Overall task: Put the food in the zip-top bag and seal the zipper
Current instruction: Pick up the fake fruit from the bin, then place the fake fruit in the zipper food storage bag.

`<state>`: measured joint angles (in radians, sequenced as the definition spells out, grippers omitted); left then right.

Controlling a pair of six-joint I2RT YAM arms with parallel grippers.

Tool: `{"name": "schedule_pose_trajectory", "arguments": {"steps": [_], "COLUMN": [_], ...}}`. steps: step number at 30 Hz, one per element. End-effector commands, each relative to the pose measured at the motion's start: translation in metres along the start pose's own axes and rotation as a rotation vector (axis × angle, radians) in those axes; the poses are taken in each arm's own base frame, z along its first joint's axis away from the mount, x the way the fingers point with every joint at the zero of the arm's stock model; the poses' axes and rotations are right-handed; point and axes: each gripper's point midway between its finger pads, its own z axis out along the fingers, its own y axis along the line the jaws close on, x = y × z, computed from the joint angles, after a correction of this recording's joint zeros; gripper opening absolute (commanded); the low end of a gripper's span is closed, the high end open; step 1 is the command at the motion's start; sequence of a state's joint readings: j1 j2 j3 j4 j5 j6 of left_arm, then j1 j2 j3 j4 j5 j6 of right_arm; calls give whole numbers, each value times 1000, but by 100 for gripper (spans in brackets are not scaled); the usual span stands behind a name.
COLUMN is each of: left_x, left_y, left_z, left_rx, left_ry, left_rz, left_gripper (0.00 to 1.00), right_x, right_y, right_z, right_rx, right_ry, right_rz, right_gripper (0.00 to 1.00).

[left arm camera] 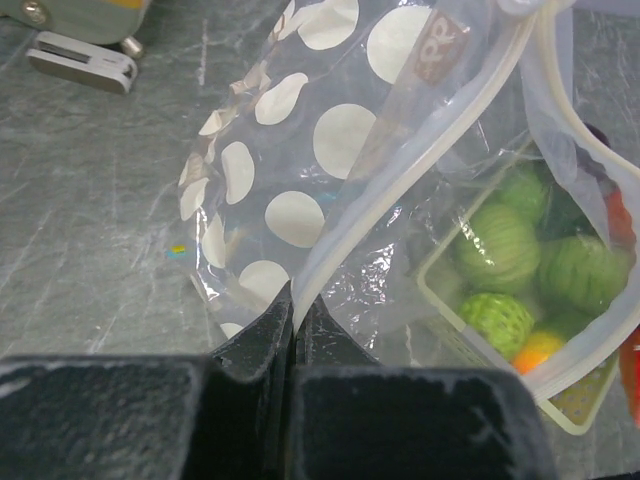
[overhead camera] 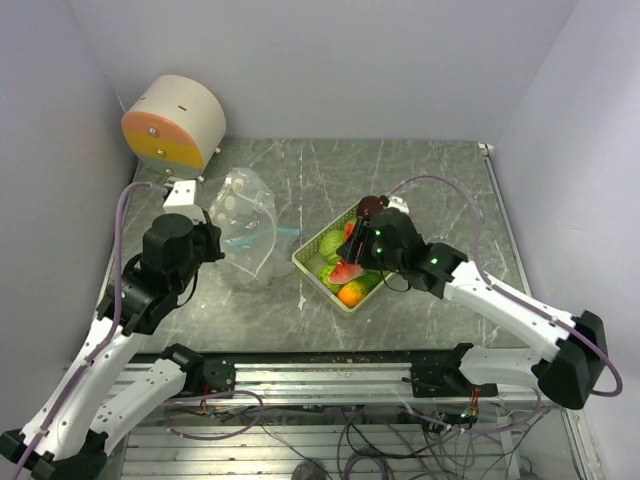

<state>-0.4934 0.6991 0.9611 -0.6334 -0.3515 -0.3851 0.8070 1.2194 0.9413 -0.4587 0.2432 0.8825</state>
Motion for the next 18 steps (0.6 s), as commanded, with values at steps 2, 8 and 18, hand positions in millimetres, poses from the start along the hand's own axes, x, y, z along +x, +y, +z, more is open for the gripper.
{"name": "schedule_pose_trajectory", "arguments": {"steps": [2,8,18], "left_x": [2,13,12], "left_y": [-35,-53,-67], "left_z": [2,14,18], "left_rx": [162,232,279], "left_ry": [66,118,146], "left_rz": [-19,-44,-56], "left_gripper": [7,7,7], "right_x": [-30,-31,-21], "right_y": [85,170,247], "right_z": [-54,-125,-146], "right_rx": [-459,-944,-1192], "right_ry": [-65,-164,-209], "right_rz": [-185,-377,-459], "right_gripper": [0,0,0]}}
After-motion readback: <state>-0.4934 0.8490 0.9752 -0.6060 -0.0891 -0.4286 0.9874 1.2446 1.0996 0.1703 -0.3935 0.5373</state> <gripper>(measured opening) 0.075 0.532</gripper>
